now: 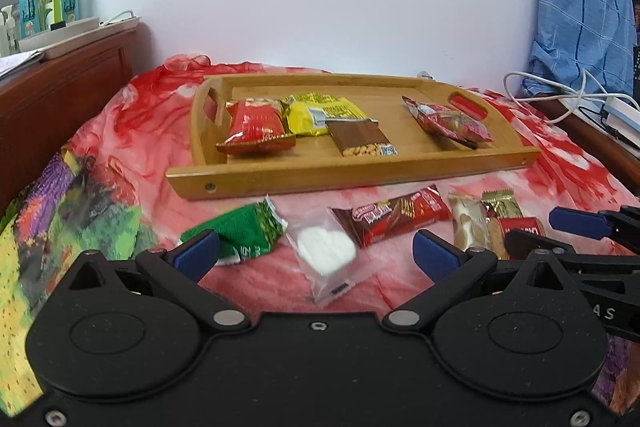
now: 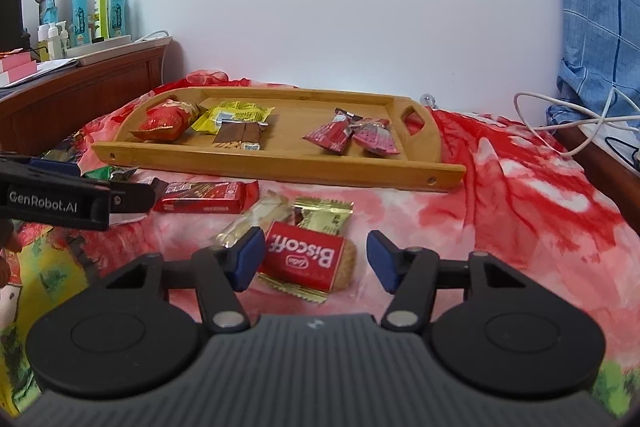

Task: Organize snacks
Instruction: 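Move both open tools back toward the snacks beside the tray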

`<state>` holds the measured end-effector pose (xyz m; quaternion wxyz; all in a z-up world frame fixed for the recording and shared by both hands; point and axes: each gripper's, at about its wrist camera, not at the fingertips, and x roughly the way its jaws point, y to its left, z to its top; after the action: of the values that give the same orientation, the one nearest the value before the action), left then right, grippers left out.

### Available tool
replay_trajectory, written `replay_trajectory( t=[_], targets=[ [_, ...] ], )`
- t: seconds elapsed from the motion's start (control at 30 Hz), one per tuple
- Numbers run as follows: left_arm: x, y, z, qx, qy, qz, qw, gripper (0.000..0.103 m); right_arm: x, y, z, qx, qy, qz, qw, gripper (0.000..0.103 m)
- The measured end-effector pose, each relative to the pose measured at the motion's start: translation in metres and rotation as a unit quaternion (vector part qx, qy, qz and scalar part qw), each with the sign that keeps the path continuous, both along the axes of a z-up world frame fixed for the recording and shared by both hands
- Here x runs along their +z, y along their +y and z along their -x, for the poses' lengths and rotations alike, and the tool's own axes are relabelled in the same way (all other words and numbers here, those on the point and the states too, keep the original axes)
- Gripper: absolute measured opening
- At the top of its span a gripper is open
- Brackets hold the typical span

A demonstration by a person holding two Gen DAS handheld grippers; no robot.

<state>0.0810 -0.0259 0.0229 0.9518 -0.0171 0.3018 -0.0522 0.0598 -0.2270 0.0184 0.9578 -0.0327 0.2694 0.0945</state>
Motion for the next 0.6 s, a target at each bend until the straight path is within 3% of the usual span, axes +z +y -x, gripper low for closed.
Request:
replay_trajectory(
  t=[0.23,0.3,0.37,0.47,0.6],
  targets=[
    [0.000,0.005,-0.003,-0.008,0.025,0.036,0.9990,0.077,-0.001,0.009,-0.001,-0.016,-0.009,0.018,1.000,0.068],
    [-0.001,0.006,-0.005,-0.004,0.031,0.044,0.9986,0.061,0.000,0.010,-0.001,-0.023,-0.010,0.013,1.000,0.068],
    [-0.002,0.006,-0.007,-0.001,0.038,0.050,0.9980,0.054,0.000,0.012,-0.001,-0.040,-0.010,0.015,0.999,0.062],
    [-0.002,0.004,-0.008,0.001,0.039,0.050,0.9980,0.051,0.000,0.015,0.002,-0.053,-0.015,0.025,0.998,0.056],
    [-0.003,-0.002,-0.008,0.005,0.034,0.040,0.9986,0.050,-0.002,0.020,0.004,-0.045,-0.016,0.029,0.998,0.056]
  ],
)
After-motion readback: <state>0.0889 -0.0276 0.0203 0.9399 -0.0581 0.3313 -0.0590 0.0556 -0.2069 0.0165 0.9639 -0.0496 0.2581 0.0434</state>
